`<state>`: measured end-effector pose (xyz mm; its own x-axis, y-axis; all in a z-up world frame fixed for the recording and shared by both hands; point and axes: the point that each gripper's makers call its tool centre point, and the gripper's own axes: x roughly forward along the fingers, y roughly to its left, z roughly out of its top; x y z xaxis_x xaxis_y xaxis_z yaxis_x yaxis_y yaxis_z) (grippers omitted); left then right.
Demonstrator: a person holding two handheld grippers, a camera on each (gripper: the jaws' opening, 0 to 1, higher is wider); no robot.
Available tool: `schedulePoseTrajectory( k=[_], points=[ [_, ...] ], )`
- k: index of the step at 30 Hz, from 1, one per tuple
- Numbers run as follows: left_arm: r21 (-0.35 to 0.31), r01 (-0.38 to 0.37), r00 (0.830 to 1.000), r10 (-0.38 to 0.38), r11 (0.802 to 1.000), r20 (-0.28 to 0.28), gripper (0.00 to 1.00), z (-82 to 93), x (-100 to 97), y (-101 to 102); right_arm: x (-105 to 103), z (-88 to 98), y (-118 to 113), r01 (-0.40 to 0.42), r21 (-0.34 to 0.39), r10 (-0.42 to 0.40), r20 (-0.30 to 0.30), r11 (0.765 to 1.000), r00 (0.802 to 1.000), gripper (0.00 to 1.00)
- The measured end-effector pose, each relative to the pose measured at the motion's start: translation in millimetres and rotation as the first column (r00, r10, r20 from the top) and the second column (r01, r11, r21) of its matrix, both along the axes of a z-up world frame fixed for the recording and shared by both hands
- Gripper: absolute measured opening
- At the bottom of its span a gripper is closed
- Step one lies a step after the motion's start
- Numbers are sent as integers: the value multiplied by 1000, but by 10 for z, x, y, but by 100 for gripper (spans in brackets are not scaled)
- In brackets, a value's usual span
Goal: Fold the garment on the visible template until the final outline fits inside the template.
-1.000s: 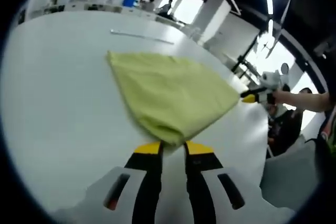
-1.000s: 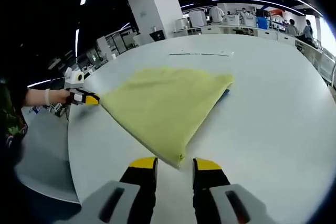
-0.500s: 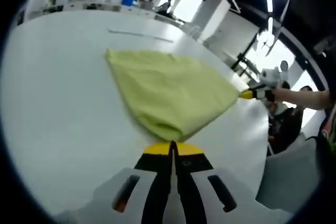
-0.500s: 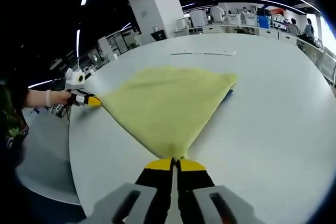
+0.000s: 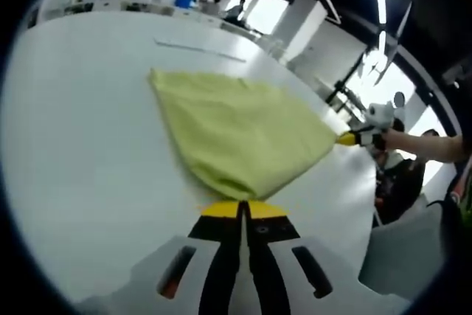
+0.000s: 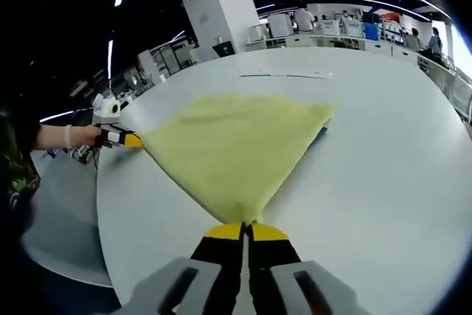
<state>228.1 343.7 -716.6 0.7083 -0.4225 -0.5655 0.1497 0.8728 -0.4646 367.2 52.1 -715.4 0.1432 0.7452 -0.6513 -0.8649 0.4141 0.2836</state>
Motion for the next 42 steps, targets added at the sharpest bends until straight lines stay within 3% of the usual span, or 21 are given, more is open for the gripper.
schedulePoseTrajectory(
  k=[12,26,29,32,35,42],
  points=[
    [44,-23,1000,23,999,3,0,41,-83,272,50,-4,-37,11,-7,-11,11,1000,1000,0],
    [60,12,1000,-11,998,-12,0,12,-205,141,-15,22,-99,11,-11,-11,4,1000,1000,0],
    [76,-2,1000,4,997,-28,0,-15,-279,227,-62,31,-124,12,-10,-12,3,1000,1000,0],
    [32,-35,999,36,999,-26,0,20,-363,259,-117,47,-161,20,12,-19,-12,1000,1000,0],
    [47,-44,999,45,998,-22,0,1,-416,295,-190,7,-188,12,-2,-12,-13,1000,1000,0],
    [37,-18,1000,18,999,-3,0,37,-293,169,-194,-25,-185,16,-3,-16,-22,1000,1000,0]
  ],
)
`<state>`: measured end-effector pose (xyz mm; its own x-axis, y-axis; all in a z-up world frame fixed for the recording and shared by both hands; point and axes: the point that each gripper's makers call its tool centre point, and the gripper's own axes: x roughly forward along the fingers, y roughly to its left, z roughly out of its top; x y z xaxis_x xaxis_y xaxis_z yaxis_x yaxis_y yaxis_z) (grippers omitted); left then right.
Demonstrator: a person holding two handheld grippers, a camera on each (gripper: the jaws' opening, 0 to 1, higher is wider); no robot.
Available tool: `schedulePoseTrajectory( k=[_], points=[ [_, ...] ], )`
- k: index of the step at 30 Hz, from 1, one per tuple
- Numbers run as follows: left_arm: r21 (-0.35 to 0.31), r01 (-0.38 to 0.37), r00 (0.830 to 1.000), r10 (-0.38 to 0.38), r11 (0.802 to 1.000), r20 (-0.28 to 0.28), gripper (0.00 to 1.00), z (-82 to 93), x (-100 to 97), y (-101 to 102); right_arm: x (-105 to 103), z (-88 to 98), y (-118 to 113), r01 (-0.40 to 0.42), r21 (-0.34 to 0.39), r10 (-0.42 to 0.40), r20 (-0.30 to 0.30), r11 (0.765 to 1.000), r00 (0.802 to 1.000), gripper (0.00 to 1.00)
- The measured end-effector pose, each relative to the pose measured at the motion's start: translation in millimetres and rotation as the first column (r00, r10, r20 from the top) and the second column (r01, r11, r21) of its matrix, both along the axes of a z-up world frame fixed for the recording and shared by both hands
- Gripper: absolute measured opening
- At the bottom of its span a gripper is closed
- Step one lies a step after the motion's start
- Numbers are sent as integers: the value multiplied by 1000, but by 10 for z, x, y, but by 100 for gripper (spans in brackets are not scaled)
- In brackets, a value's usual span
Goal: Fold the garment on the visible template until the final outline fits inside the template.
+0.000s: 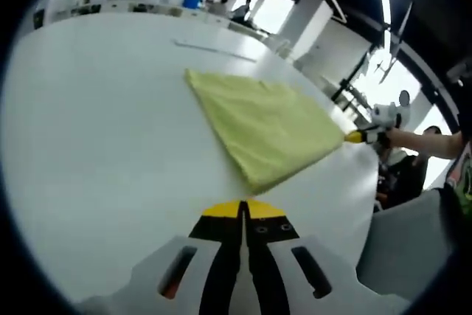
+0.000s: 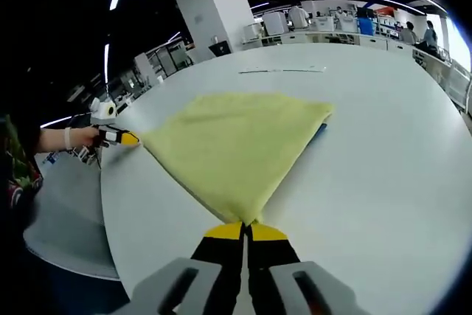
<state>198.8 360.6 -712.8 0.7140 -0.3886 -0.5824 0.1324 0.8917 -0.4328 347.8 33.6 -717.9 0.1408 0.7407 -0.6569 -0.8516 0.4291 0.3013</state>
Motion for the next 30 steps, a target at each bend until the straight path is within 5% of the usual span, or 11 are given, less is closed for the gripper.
schedulePoseTrajectory(
  k=[21,30],
  points=[
    [-12,26,999,-25,1000,20,0,29,-91,-140,-8,-3,-199,0,-10,0,24,1000,1000,0],
    [12,32,997,-33,999,67,0,91,-28,-132,43,87,-250,20,0,-20,79,1000,997,21]
  ],
)
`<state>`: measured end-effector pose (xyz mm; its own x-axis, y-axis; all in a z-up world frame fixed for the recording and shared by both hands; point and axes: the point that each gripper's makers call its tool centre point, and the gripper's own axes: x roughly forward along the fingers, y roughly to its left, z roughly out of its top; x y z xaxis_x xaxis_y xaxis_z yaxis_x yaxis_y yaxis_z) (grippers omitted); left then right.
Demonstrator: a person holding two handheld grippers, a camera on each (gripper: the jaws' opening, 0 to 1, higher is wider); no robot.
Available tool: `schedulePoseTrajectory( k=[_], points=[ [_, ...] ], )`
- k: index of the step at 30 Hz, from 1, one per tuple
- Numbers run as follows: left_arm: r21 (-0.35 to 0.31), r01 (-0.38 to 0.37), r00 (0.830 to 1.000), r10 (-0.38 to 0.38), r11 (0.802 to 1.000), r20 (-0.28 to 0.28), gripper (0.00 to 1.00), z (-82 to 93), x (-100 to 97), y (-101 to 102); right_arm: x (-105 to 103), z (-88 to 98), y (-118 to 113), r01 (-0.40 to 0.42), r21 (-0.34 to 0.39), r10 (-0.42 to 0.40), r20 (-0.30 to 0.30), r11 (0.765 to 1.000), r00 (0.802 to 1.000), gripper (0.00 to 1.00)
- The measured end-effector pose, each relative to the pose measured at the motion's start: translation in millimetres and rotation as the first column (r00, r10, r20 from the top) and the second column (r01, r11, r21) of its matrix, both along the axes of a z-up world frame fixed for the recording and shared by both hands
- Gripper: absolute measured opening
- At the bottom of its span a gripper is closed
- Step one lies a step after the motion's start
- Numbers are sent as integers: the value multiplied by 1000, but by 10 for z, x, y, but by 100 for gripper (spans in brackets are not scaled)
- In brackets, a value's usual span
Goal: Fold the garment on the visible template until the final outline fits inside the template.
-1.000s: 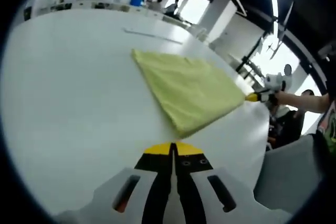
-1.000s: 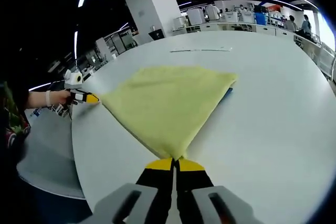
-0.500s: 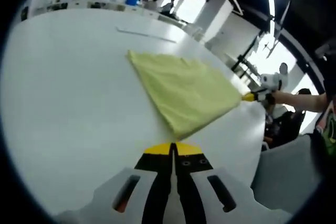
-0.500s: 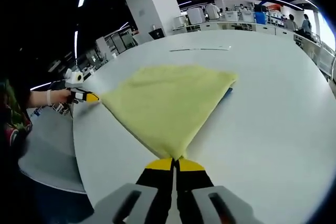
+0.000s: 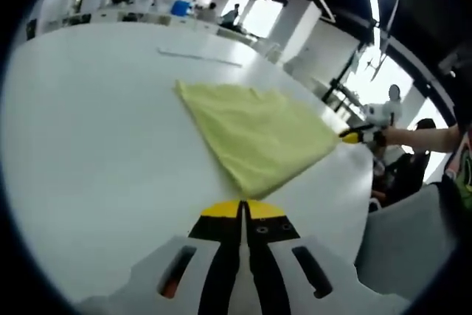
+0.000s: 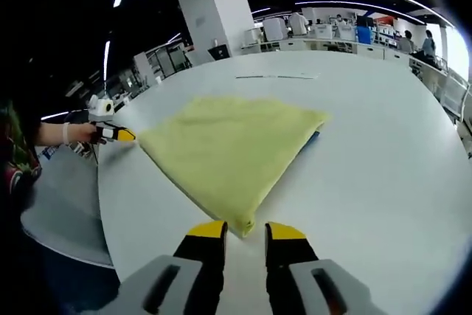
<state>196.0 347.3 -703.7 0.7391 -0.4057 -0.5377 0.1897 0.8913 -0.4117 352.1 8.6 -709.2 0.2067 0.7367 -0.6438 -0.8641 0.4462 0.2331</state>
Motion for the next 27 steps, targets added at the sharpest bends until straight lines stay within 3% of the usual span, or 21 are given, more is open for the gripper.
schedulePoseTrajectory(
  k=[2,13,22,24,27],
  points=[
    [3,-2,1000,2,1000,12,2,27,8,6,-1,12,-15,-1,-1,1,3,1000,1000,25],
    [50,4,997,-8,999,77,37,143,6,21,-22,96,-67,9,5,-10,69,1000,998,55],
    [93,26,992,-38,995,124,87,239,-11,-72,24,266,-147,110,56,-116,121,992,986,100],
    [106,31,991,-44,994,124,99,243,1,-71,24,281,-181,119,57,-125,117,991,985,100],
    [100,39,991,-51,994,123,99,272,-1,-98,47,330,-207,135,65,-142,123,989,982,100]
  ],
)
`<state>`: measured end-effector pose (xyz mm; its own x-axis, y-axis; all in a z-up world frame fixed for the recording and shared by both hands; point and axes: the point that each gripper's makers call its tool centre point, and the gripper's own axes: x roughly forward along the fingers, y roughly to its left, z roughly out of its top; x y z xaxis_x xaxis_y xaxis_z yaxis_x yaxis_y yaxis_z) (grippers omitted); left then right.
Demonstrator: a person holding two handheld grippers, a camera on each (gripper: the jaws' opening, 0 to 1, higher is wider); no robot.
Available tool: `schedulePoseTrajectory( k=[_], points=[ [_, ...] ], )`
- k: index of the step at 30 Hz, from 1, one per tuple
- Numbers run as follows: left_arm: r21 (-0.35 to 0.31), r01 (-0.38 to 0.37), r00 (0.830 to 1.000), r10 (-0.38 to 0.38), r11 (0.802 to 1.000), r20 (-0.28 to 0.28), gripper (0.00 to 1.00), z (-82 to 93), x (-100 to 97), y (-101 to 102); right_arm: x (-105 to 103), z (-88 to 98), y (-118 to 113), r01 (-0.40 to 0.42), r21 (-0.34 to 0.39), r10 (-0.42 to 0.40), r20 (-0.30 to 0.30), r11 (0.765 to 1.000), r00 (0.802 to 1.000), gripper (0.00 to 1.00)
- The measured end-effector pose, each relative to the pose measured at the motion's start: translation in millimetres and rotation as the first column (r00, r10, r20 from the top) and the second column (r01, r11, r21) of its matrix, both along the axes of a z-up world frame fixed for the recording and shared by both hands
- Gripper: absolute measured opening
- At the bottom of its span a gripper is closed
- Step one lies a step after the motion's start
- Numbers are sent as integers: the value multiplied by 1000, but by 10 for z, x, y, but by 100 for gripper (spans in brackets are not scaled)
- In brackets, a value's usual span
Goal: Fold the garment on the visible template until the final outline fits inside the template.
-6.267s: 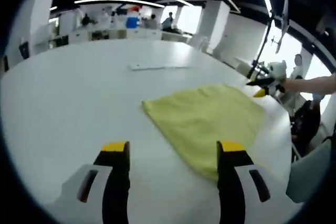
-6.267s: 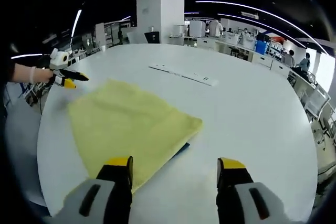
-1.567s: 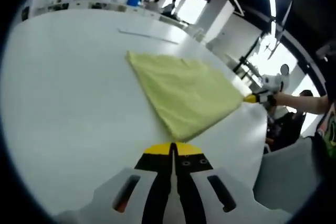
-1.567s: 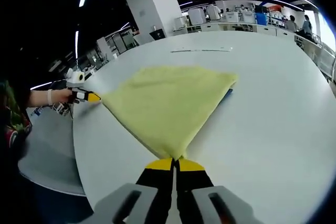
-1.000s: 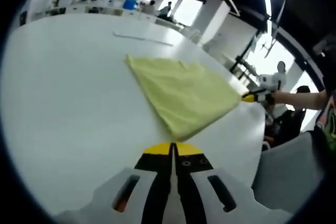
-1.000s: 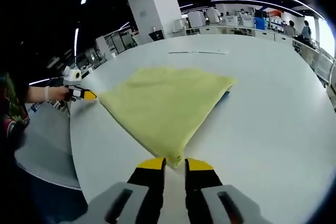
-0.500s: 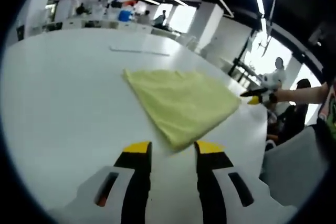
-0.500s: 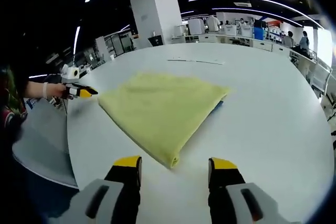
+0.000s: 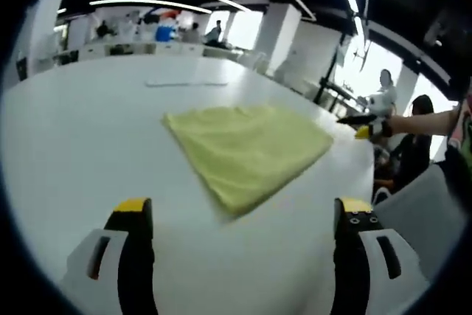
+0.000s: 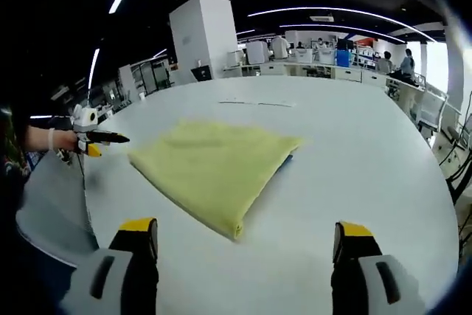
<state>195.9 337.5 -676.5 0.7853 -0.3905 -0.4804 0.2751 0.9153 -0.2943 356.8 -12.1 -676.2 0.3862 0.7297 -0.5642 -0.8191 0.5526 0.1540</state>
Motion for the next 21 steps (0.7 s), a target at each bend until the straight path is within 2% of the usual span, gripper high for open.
schedulePoseTrajectory(
  k=[6,8,10,12,14,21],
  points=[
    [-5,-30,1000,30,1000,7,99,2,28,10,19,-14,28,5,0,-5,0,1000,1000,100],
    [-2,-31,999,31,1000,5,99,-1,33,-3,39,-16,49,44,39,-43,-25,998,999,100],
    [-15,-44,999,45,999,28,98,44,62,8,18,-53,73,42,32,-40,-49,999,998,100],
    [-24,-50,998,51,998,32,97,63,71,16,40,-28,122,41,40,-40,-31,998,999,100],
    [-7,-45,999,45,999,29,97,64,77,15,36,6,163,51,71,-49,-39,996,998,100],
    [-15,-50,997,51,999,53,95,141,98,-42,-17,6,200,22,58,-20,-31,998,999,100]
  ],
)
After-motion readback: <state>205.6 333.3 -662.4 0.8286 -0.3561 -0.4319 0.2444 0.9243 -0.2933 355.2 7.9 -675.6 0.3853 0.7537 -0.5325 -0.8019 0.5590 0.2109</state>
